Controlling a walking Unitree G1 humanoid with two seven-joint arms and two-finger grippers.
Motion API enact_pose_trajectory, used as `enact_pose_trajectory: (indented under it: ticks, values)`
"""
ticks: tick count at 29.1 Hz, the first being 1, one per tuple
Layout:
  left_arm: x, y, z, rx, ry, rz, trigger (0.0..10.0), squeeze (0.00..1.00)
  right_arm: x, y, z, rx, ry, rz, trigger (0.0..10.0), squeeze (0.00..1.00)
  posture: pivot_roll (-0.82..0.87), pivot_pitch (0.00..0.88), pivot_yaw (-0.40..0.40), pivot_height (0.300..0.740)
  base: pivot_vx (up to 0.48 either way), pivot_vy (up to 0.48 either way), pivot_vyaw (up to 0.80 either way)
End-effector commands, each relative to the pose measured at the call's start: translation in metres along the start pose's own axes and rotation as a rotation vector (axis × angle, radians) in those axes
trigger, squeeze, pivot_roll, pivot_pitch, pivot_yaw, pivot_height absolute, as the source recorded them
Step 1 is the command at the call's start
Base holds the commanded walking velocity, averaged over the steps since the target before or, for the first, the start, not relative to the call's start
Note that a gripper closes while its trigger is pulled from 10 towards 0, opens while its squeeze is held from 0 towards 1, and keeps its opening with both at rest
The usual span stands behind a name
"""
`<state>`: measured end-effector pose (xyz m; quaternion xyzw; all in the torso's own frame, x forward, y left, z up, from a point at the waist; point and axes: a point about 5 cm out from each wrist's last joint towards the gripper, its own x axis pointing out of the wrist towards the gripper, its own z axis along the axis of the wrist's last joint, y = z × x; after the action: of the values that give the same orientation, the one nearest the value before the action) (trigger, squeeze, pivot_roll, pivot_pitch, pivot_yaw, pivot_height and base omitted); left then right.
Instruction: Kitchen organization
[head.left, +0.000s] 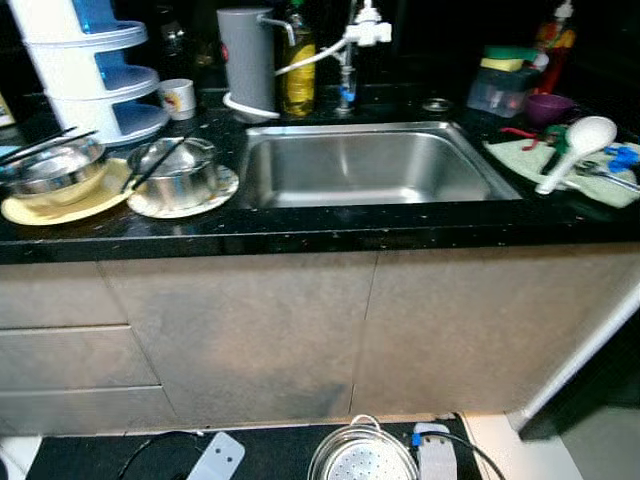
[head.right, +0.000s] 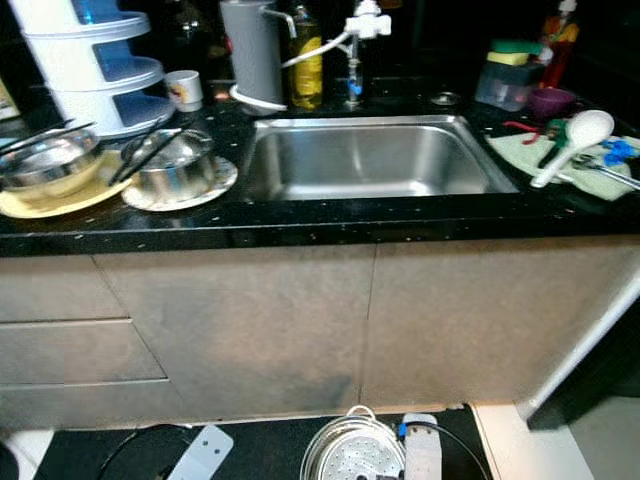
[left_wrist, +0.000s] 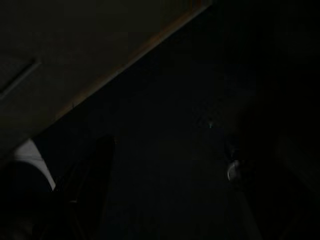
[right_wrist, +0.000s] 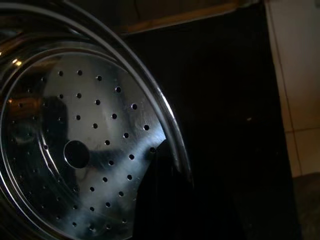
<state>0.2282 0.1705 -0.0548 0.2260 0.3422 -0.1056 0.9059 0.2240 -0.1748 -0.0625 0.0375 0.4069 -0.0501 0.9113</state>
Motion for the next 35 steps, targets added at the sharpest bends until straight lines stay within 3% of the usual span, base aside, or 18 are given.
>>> enact_pose_trajectory:
  ticks: [1, 16, 35]
  values:
    - [-0.0024, 0.0019, -0.0086, -0.002, 0.024, 0.001, 10.0, 0.00, -0.0019, -0.0055, -0.0115, -0.010, 0.043, -0.016, 10.0, 0.00, -0.07, 0.131, -0.005, 0.740, 0.000, 0.000, 0.00]
    - [-0.0017, 0.0064, -0.0035, -0.025, -0.004, 0.028, 10.0, 0.00, -0.0010, -0.0074, -0.0069, 0.008, 0.037, -0.016, 10.0, 0.00, -0.06, 0.132, -0.006, 0.740, 0.000, 0.000, -0.69]
    - [-0.0010, 0.0056, 0.0001, -0.043, -0.016, 0.026, 10.0, 0.00, -0.0009, -0.0057, -0.0064, -0.006, 0.033, 0.004, 10.0, 0.00, -0.06, 0.132, -0.002, 0.740, 0.000, 0.000, 0.00]
